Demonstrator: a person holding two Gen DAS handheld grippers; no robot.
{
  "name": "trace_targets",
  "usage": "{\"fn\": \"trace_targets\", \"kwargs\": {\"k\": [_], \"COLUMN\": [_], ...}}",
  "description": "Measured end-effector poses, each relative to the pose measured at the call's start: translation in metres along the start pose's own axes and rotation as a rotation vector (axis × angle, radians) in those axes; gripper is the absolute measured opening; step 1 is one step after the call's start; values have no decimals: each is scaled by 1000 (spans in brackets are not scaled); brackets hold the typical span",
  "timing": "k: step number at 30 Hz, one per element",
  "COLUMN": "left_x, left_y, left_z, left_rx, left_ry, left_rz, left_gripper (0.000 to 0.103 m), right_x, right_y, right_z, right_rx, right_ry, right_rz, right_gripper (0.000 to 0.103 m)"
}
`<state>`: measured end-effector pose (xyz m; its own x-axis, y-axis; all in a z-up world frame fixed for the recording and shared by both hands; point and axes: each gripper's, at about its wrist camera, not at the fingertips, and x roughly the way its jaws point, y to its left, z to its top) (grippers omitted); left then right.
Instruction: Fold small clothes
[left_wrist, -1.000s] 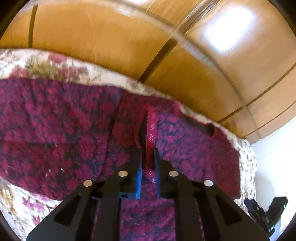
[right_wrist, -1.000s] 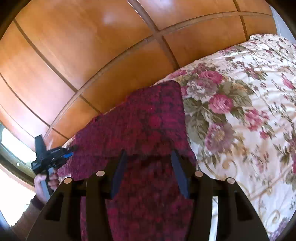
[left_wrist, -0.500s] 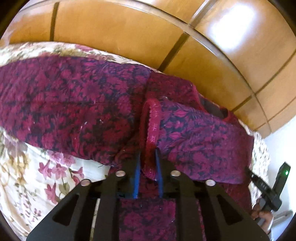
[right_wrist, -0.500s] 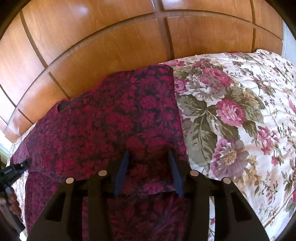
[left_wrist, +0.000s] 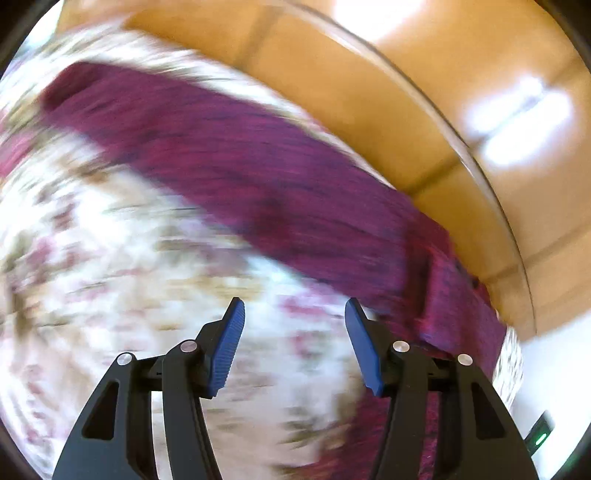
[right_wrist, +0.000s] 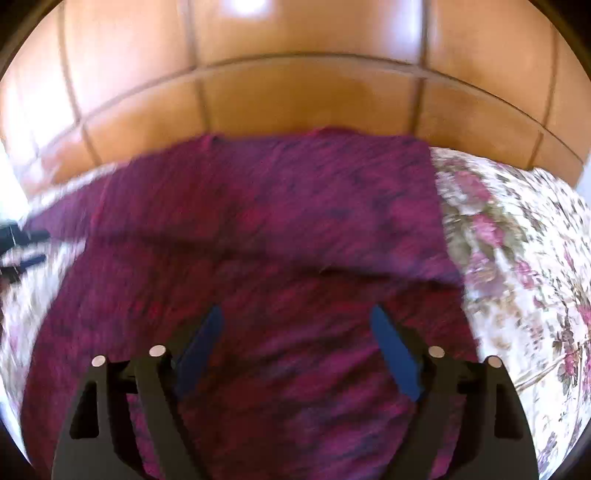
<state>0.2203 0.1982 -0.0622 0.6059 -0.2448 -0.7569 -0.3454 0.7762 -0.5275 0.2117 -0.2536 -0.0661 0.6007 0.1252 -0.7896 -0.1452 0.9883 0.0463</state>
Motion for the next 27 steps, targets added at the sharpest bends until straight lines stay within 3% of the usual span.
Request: {"fn": "trace_targets", "kwargs": {"k": [3, 5, 6, 11, 15, 16, 22, 24, 25, 26, 27], "left_x": [-29, -50, -60, -81, -76, -72, -40, -28, -25, -26, -24], "left_y": [52, 82, 97, 150, 174, 175, 175, 176, 175, 176, 174], "left_z": [12, 20, 24, 44, 66, 72, 104, 111, 115, 120, 123], "left_rx": [-127, -205, -249, -412, -506, -514, -521, -531, -525, -518, -503], "left_ry": [-67, -136, -182, -256, -257, -252, -196, -198, -209, -213, -210], "left_rz": [-3, 13, 25, 35, -53, -42, 11, 35, 43, 57, 71], "left_gripper": [56, 79, 81, 82, 82, 81, 57, 57, 52, 38, 31], "right_x": [12, 16, 18, 23, 22, 21, 22, 23, 23, 23, 23], "right_y": [21, 19, 14, 10, 13, 16, 17, 18, 17, 17, 17], "right_z": [-11, -11, -11, -13, -15, -16, -18, -18, -17, -18, -18], "right_rx": [-78, -54, -20, 18, 10, 8, 2, 1, 1, 1, 1], "right_ry": [23, 37, 47, 47, 37, 34, 28, 27, 28, 27, 26], "right_rz": [-69, -60, -36, -6, -17, -19, -34, -34, -33, -32, -32], "right_gripper": [100, 101, 101, 101, 101, 101, 101, 101, 101, 101, 101]}}
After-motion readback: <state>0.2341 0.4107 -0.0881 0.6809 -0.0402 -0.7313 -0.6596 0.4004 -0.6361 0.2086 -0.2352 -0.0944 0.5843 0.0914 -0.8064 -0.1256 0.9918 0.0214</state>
